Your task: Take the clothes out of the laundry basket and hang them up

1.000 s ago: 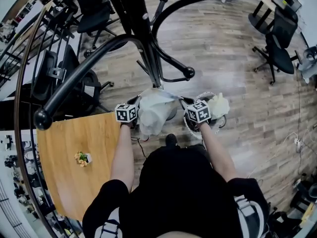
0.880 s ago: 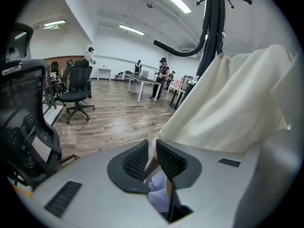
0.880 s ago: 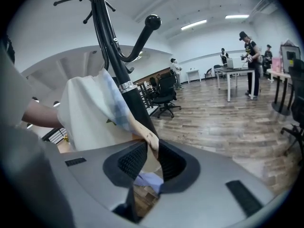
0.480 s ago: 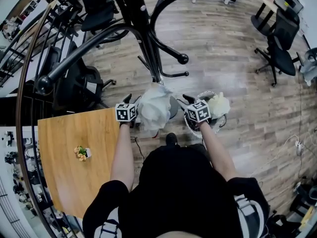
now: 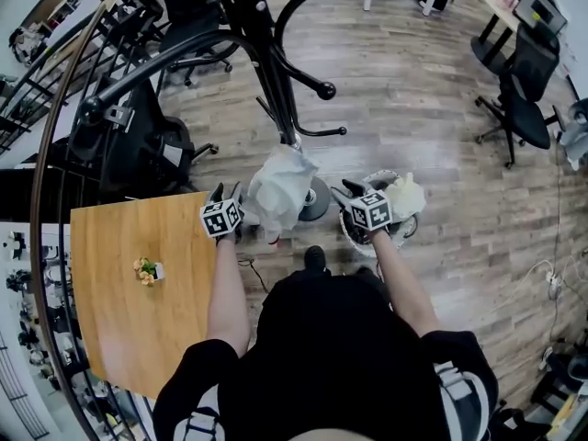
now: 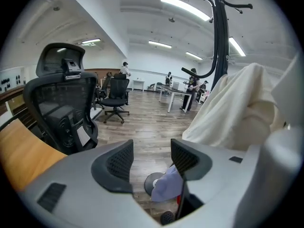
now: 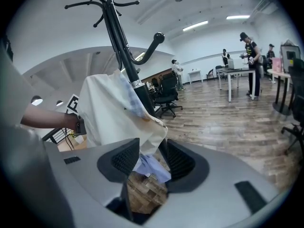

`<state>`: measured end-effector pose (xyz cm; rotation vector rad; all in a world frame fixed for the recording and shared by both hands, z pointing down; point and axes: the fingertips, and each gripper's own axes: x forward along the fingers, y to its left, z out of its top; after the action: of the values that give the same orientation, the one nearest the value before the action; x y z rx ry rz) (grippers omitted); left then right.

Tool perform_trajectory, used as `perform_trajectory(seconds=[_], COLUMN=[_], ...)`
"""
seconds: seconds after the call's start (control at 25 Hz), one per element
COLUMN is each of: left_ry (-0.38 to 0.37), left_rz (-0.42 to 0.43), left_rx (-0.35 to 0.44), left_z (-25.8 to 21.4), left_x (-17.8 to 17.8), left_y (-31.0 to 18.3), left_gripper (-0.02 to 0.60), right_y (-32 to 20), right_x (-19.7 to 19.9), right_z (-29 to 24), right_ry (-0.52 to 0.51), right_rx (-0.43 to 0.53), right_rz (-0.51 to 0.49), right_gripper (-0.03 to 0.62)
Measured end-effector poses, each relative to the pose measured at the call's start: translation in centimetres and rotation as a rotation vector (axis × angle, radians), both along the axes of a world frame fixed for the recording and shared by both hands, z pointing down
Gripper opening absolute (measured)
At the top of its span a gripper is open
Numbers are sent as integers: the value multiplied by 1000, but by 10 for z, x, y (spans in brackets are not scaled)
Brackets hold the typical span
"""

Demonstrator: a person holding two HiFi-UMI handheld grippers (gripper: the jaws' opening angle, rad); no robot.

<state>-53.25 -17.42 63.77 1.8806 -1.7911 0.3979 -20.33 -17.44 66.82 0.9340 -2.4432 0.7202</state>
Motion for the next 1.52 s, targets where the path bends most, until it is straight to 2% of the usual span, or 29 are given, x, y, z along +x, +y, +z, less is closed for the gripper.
perform_trajectory(seconds=[0.2,0.36,0.56,0.76,1.0,1.2,1.36,1.52], left_ry=[-6,-5,14,27,42,89,140,141], left_rz=[-57,-98,-129,-111,-52,26,160,298], left_rx=[35,42,22,-8,-19,-26,-16,-8], left_z=[-13,-22,-14,-4,2,12,12,2], left_x=[-4,9,37,85,157,222,282,344], left_y=[26,57,99,132,148,152,144,126], left_gripper=[245,245,245,245,245,245,245,245], right_y=[13,24,43,73,107,142,157,165], right_x=[-1,11,41,92,165,239,298,346], right_z=[-2,-7,-14,-8,2,26,34,29], right_ry=[-9,-12,-8,-3,-1,9,-1,-12], right_rx=[5,7,17,-1,-17,-62,-71,-60], right_rz=[-52,-92,-106,-80,-16,96,202,305], right_gripper=[193,193,193,193,193,192,192,192])
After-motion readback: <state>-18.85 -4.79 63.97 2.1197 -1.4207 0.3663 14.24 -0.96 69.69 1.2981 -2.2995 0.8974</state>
